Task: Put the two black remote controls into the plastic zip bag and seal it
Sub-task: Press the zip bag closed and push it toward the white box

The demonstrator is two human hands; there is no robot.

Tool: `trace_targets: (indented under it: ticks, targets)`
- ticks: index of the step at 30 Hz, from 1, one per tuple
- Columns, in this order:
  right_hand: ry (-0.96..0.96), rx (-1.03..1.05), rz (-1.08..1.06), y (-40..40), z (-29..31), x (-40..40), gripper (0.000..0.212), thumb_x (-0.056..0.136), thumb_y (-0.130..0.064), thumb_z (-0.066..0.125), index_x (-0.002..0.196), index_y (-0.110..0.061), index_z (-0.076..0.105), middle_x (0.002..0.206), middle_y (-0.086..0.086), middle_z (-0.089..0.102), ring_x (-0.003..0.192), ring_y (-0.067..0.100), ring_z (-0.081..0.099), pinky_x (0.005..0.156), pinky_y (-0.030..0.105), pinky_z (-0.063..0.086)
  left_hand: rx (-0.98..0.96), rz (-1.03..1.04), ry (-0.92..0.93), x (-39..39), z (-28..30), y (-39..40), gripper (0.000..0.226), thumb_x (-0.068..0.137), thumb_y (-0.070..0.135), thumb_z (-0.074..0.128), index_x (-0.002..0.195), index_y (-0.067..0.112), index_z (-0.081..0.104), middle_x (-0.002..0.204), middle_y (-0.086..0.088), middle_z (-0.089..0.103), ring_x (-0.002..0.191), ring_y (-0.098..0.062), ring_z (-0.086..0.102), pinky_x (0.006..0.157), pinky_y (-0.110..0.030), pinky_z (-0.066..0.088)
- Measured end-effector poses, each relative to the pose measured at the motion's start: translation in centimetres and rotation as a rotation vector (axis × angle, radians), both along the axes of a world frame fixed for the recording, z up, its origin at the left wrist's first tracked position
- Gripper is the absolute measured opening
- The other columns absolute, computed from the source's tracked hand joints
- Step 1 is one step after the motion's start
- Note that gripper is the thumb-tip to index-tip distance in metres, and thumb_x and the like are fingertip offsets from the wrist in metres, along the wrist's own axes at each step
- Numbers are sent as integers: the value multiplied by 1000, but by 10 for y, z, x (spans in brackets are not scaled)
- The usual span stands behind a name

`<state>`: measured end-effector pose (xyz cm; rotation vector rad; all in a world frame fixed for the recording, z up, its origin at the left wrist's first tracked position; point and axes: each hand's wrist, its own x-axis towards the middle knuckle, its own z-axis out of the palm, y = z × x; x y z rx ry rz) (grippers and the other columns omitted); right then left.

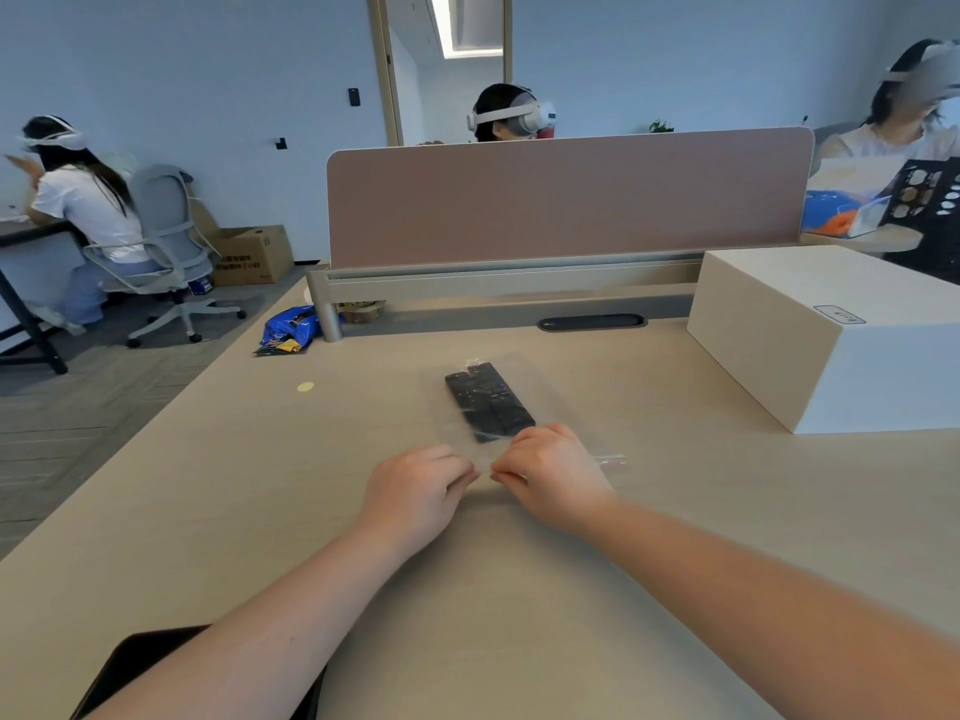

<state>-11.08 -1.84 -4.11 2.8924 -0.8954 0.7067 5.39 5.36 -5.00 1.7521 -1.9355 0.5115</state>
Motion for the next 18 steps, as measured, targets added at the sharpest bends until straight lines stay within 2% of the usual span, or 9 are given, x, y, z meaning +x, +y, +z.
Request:
trace_targets:
  ticks: [5,9,14,18]
  targets:
    - [21,-27,-1,-1,-2,3,13,69,-27,65,57,-26,72,53,-5,66,60,17,67,59,27,51,-2,-9,-2,-1,1,-1,34,81,42,41,68,25,68,71,13,71,62,-18,67,41,-23,49]
    - [68,-95,-4,-3,-4,4,18,69,-35,62,56,-27,71,51,-7,63,60,14,66,59,24,49,-5,-7,-29,0,1,-3,35,79,41,40,65,25,68,68,13,71,61,-16,66,41,-21,49]
    - [33,-150,-5,-4,-9,9,38,77,-36,42,52,-27,69,49,-7,61,56,13,63,57,21,45,1,-21,-42,-1,1,-2,36,80,39,40,64,23,68,66,11,70,60,-17,66,40,-19,46]
    - [27,-196,-21,-4,-8,9,30,75,-33,50,53,-27,69,50,-7,62,57,11,63,55,20,38,1,-36,28,0,-1,-4,37,82,38,37,69,21,67,68,5,71,64,-21,67,43,-25,49]
